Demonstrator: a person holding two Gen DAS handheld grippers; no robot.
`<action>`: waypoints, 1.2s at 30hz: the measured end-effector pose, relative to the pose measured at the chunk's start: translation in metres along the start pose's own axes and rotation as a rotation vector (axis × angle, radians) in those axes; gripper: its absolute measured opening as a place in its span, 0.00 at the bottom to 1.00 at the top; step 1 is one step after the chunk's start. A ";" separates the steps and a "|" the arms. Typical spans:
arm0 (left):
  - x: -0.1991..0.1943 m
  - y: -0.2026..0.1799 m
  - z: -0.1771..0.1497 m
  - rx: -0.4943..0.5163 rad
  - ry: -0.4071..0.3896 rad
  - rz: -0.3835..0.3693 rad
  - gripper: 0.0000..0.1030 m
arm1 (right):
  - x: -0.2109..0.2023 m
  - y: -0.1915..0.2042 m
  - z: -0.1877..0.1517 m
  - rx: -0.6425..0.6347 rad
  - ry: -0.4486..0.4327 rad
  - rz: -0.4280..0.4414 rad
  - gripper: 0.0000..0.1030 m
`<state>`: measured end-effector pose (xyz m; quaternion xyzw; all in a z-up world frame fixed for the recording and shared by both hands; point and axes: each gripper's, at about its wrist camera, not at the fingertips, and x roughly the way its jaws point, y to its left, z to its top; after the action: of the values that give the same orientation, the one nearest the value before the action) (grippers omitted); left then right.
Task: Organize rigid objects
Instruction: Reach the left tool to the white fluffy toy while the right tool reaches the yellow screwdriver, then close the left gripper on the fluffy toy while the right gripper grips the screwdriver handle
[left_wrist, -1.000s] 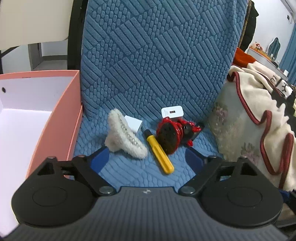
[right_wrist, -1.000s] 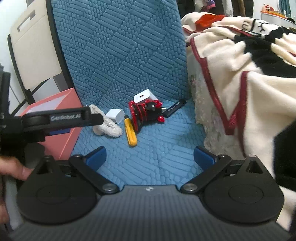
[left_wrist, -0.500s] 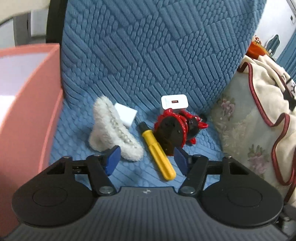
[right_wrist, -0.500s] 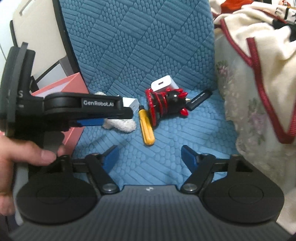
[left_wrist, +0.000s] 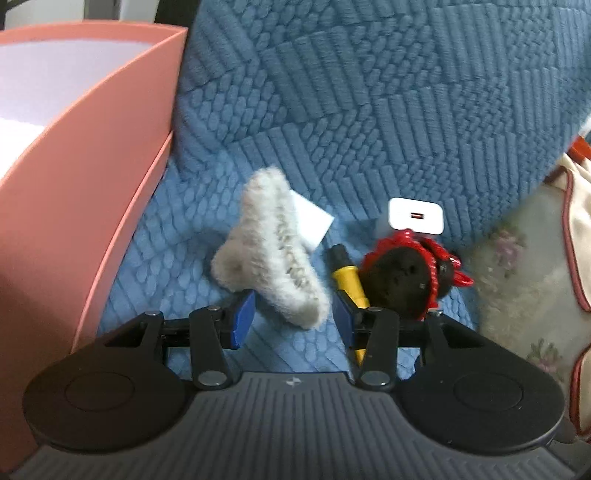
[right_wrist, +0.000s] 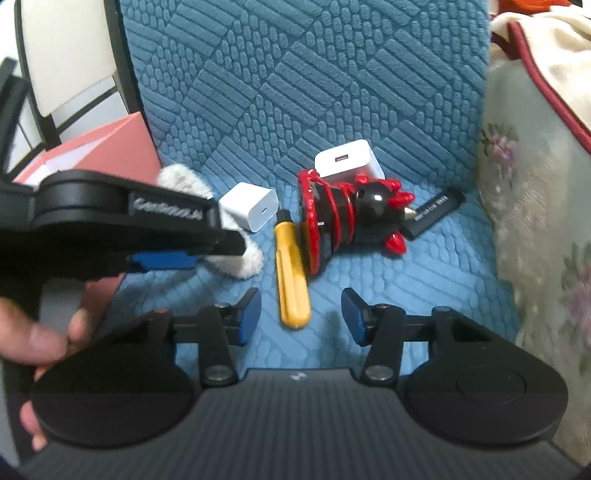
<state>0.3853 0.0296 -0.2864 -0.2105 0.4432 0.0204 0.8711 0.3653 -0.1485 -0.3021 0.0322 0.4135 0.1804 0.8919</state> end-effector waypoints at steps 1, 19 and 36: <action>0.002 0.001 0.000 -0.003 0.005 -0.002 0.51 | 0.004 -0.001 0.002 0.005 0.007 0.008 0.50; 0.013 0.009 0.003 -0.061 -0.006 -0.043 0.20 | 0.017 0.006 0.011 -0.032 0.055 0.013 0.22; -0.044 -0.006 -0.043 0.149 0.013 -0.036 0.14 | -0.038 0.020 -0.030 0.056 0.134 -0.067 0.22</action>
<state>0.3273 0.0147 -0.2724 -0.1531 0.4455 -0.0297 0.8816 0.3149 -0.1455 -0.2901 0.0312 0.4780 0.1406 0.8664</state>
